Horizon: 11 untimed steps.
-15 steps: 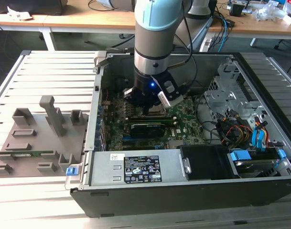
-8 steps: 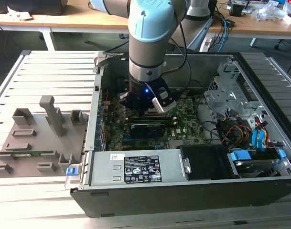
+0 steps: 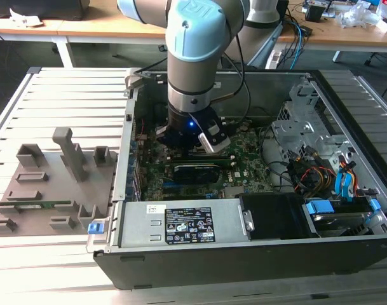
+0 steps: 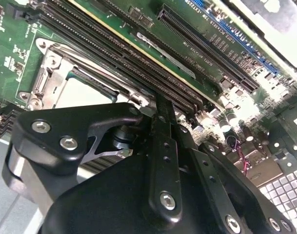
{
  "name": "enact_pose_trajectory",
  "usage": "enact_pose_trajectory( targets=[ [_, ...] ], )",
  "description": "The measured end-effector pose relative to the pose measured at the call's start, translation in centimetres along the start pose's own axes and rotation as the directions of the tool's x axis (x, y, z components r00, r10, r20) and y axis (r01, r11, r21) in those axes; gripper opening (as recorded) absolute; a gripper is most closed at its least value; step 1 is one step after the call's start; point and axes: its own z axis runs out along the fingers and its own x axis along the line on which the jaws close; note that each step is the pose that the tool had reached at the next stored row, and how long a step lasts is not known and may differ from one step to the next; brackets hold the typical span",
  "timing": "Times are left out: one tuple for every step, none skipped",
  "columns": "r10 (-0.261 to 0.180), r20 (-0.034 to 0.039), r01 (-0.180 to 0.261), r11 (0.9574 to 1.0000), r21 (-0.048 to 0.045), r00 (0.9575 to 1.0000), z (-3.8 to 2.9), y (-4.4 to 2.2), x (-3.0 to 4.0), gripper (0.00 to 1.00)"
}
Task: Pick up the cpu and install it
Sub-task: 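Install the second cpu locking lever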
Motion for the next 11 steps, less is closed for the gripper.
enact_pose_trajectory(
  targets=[
    [-0.001,-0.0002,0.001,1.0,0.0,1.0,0.04,-0.01,0.01,0.11],
    [-0.003,-0.0005,0.003,1.0,0.0,1.0,0.07,-0.01,0.01,0.11],
    [-0.009,-0.0014,0.009,1.0,0.0001,1.0,0.12,0.0,0.03,0.11],
    [-0.013,-0.0019,0.013,0.9999,0.0,0.9999,0.15,0.02,0.03,0.11],
    [-0.019,-0.0024,0.019,0.9998,-0.0008,0.9998,0.18,0.07,0.03,0.11],
    [-0.03,-0.0038,0.03,0.9996,-0.0024,0.9995,0.29,0.2,0.02,0.11],
    [-0.034,-0.0044,0.034,0.9994,-0.0028,0.9994,0.33,0.26,0.01,0.11],
    [-0.037,-0.005,0.037,0.9993,-0.0035,0.9993,0.37,0.3,0.01,0.11],
    [-0.041,-0.0052,0.041,0.9991,-0.0047,0.9991,0.42,0.34,0.0,0.11],
    [-0.044,-0.0055,0.044,0.999,-0.0057,0.999,0.45,0.37,0.0,0.11],
    [-0.052,-0.006,0.052,0.9986,-0.0087,0.9986,0.52,0.45,-0.01,0.11]
  ],
)
